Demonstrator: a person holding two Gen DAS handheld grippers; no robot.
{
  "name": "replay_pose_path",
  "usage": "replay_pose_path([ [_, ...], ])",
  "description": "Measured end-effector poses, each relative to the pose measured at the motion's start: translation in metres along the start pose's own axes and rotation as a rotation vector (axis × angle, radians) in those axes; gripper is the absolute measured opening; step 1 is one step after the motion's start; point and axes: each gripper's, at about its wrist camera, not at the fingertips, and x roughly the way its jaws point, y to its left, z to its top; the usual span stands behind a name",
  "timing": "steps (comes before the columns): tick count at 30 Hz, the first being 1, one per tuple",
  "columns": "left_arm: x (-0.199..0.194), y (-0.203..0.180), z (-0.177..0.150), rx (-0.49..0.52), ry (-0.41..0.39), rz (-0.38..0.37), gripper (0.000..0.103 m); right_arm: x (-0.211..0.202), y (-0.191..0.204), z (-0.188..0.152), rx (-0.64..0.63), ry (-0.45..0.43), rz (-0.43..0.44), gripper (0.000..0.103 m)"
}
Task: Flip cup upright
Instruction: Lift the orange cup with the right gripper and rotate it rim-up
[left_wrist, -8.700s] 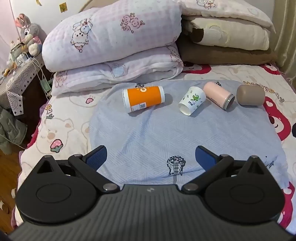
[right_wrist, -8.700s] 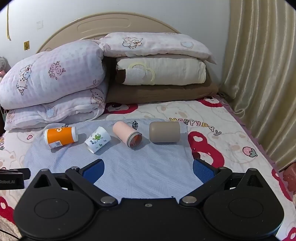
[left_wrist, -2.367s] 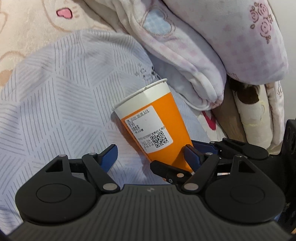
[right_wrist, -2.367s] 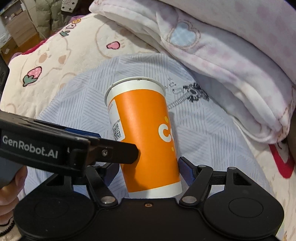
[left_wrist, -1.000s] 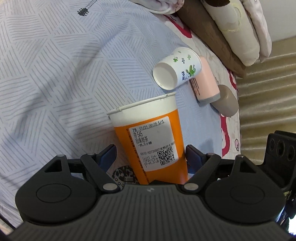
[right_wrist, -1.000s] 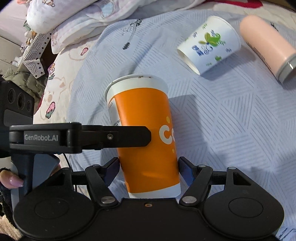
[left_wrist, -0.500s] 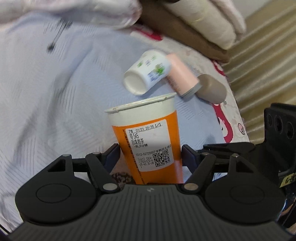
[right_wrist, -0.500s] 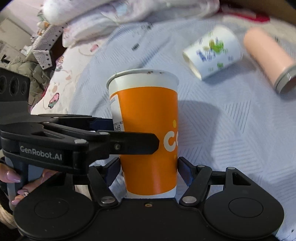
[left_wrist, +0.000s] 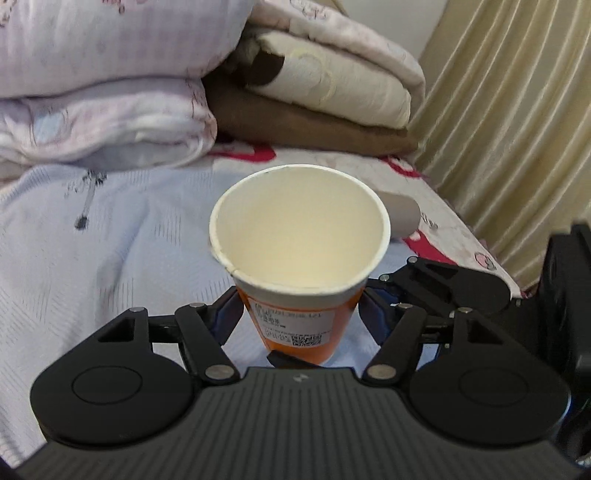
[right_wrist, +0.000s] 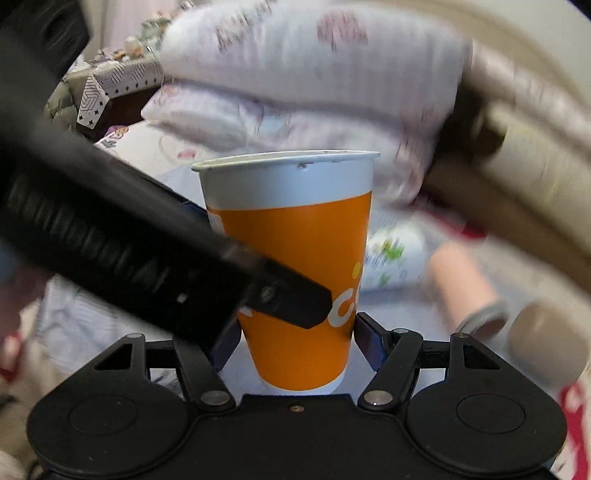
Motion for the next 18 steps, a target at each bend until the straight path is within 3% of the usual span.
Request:
replay_pose_path([
  [6,0.014,-0.003,-0.004,0.065,-0.059,0.043,0.067,0.018,-0.013,-0.014,0.022,-0.133,-0.010,0.072],
  [18,0.052,-0.003,0.016,0.109,-0.061,0.035,0.068,0.053,-0.049,-0.015,0.140,-0.186,0.012,0.072],
])
